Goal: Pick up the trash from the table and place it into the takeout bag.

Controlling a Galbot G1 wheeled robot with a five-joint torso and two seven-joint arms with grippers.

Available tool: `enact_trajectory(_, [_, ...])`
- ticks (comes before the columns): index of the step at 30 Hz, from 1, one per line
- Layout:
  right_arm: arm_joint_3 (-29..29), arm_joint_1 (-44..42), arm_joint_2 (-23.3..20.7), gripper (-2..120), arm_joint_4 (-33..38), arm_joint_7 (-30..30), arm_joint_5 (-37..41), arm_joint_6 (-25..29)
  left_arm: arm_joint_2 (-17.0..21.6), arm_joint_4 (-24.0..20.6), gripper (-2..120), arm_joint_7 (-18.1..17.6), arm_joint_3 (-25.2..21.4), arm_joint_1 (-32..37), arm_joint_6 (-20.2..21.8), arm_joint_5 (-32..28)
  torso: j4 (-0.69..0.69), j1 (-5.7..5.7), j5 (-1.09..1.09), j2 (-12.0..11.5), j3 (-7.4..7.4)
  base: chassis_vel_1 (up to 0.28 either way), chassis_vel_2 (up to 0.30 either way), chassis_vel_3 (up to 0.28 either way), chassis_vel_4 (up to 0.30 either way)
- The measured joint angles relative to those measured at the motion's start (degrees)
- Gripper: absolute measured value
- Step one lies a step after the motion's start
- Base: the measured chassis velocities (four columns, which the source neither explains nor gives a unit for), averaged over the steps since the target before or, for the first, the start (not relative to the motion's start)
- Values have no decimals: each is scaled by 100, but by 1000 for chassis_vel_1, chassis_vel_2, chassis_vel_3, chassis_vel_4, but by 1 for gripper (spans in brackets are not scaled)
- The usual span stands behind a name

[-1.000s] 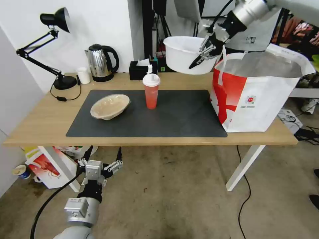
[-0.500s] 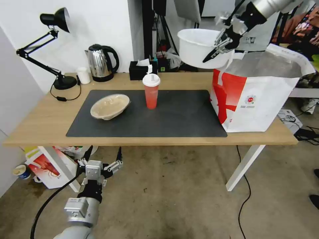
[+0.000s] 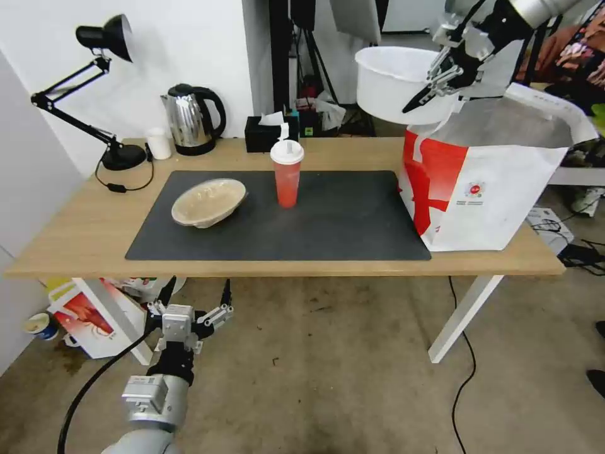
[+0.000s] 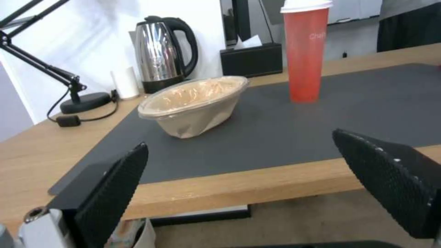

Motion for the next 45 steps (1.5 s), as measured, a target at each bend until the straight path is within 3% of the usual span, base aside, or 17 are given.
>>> enact_trajectory(29, [63, -264, 970, 0, -242, 75, -771, 321, 0, 0, 100, 0, 0, 0, 0, 0, -1, 0, 1, 0, 0, 0, 0, 0, 0])
enact_trajectory(45, [253, -526, 1003, 0, -634, 126, -1092, 469, 0, 0, 100, 0, 0, 0, 0, 0, -1, -1, 1, 0, 0, 0, 0, 0, 0])
